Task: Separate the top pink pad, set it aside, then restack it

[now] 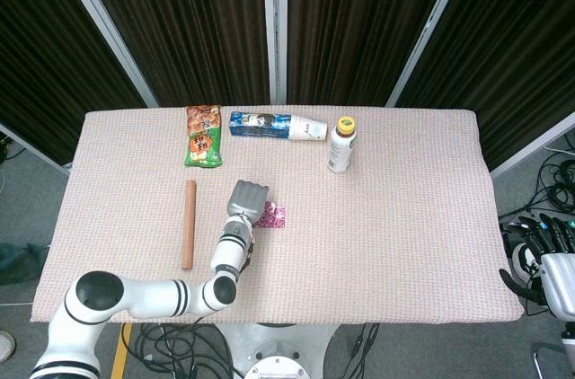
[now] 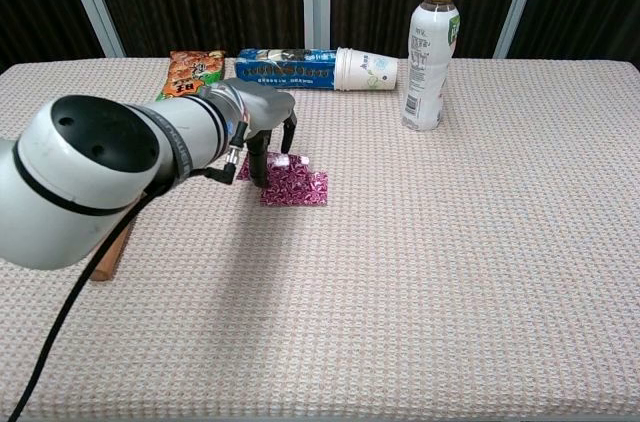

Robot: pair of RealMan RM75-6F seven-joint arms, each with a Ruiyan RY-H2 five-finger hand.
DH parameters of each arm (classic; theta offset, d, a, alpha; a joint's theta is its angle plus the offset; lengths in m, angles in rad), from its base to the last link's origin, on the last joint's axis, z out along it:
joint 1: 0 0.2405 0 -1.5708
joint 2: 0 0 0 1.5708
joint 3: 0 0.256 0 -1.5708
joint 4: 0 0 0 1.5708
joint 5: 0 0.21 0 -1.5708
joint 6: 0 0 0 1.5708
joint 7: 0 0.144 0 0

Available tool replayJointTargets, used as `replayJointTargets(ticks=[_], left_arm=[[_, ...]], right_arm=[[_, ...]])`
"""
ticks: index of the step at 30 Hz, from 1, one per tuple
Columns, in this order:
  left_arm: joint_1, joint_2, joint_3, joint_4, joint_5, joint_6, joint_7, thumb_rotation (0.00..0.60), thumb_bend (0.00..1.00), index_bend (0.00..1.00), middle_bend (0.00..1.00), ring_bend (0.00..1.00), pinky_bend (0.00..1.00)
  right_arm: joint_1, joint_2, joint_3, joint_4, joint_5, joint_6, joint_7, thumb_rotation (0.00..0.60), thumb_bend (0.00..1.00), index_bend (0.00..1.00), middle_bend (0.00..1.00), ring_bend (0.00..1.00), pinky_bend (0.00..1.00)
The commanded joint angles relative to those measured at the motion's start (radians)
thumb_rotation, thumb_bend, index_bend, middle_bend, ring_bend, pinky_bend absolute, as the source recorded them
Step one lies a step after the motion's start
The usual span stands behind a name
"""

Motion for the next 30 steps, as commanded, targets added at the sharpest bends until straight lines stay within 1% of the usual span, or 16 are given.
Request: replayJointTargets(ticks=[1, 5, 16, 30], left_arm=[[-0.017, -0.028, -0.006, 0.020, -0.021, 0.013, 0.022, 0.600, 0.25, 0.45, 0.91, 0.89, 0.97], [-0.033, -0.057, -0.024, 0.053, -0.042, 0.027, 0.044, 0.600, 0.25, 0.45, 0.91, 0.89, 0.97], [-0.051, -0.100, -0.067, 0.111, -0.103, 0.035, 0.098, 0.600, 0.25, 0.45, 0.91, 0.89, 0.97], [-0.065, -0.141, -0.102, 0.146, -0.104, 0.030, 0.123, 0.600, 0.25, 0.44, 0.91, 0.89, 0.97]], right_arm=[[0.001, -0.001, 0.000, 0.002, 0.001, -0.002, 0.001, 0.528, 0.17, 0.21, 0.13, 0.00, 0.00], [0.003, -0.003, 0.000, 0.005, 0.004, -0.007, 0.004, 0.531, 0.16, 0.21, 0.13, 0.00, 0.00], [0.001, -0.004, 0.000, 0.013, 0.008, -0.008, 0.012, 0.526, 0.17, 0.21, 0.13, 0.00, 0.00], [-0.004, -0.006, -0.001, 0.023, 0.017, -0.008, 0.020, 0.525, 0.17, 0.21, 0.13, 0.00, 0.00]])
